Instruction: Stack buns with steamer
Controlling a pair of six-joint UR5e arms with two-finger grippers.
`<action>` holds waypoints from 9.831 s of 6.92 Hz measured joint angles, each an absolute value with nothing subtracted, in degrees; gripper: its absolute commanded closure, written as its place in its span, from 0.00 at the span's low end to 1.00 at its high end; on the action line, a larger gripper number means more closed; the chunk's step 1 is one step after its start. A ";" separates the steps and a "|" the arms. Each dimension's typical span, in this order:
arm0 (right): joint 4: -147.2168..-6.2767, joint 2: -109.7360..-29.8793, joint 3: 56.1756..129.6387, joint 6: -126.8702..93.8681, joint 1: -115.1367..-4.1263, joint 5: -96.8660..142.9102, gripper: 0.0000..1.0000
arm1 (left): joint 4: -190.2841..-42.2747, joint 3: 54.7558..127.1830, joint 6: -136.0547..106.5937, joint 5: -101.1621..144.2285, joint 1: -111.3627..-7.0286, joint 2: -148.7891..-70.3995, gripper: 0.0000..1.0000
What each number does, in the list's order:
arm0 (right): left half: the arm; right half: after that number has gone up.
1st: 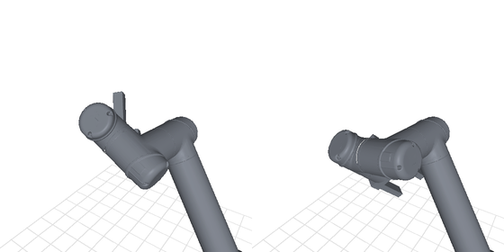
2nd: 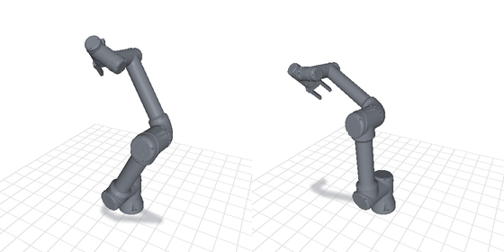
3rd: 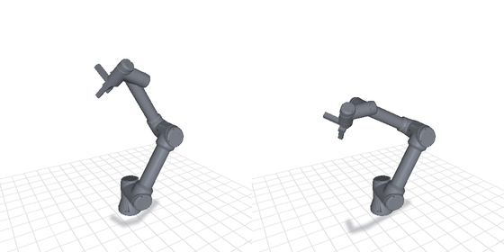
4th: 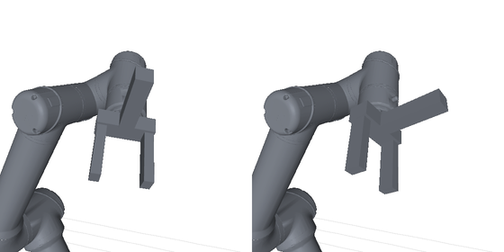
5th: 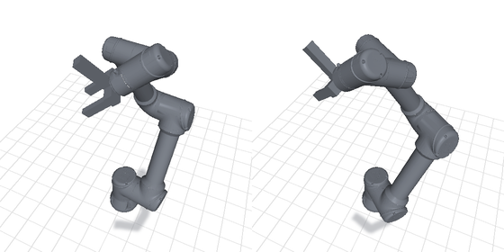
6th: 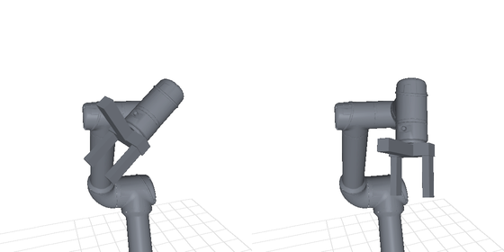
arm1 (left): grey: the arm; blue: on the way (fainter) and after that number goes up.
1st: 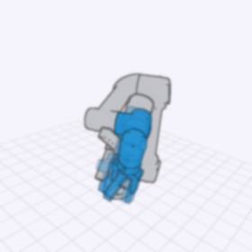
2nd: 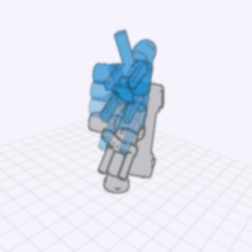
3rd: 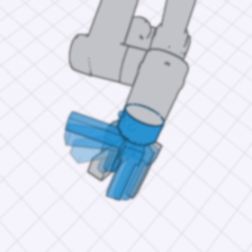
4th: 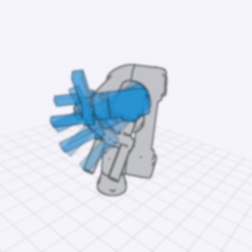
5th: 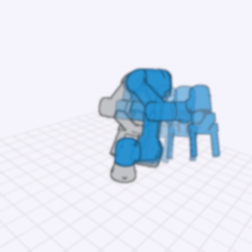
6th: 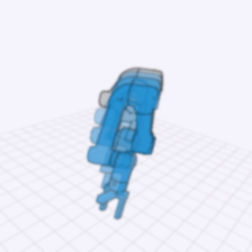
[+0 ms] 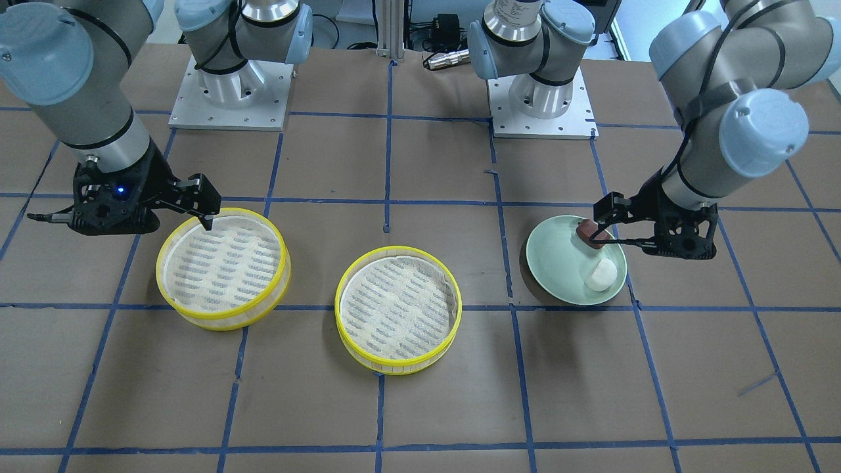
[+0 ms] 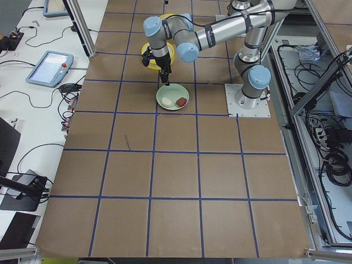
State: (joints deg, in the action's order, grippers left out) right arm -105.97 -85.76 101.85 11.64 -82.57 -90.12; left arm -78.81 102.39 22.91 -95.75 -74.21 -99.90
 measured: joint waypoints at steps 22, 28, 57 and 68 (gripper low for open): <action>-128.87 -76.31 114.99 16.74 -74.38 -91.17 0.94 | -59.78 100.90 -9.64 -61.93 -94.91 -109.62 0.00; -111.68 -80.97 103.49 -0.28 -83.05 -86.17 0.93 | -67.69 110.90 16.90 -103.22 -83.03 -106.96 0.00; -112.23 -69.33 93.69 -28.02 -104.24 -87.71 0.77 | -79.22 88.22 -10.80 -69.48 -93.64 -101.46 0.77; -105.40 -79.10 92.03 -10.25 -90.20 -87.72 0.01 | -81.95 88.33 -8.30 -81.38 -93.53 -98.24 0.00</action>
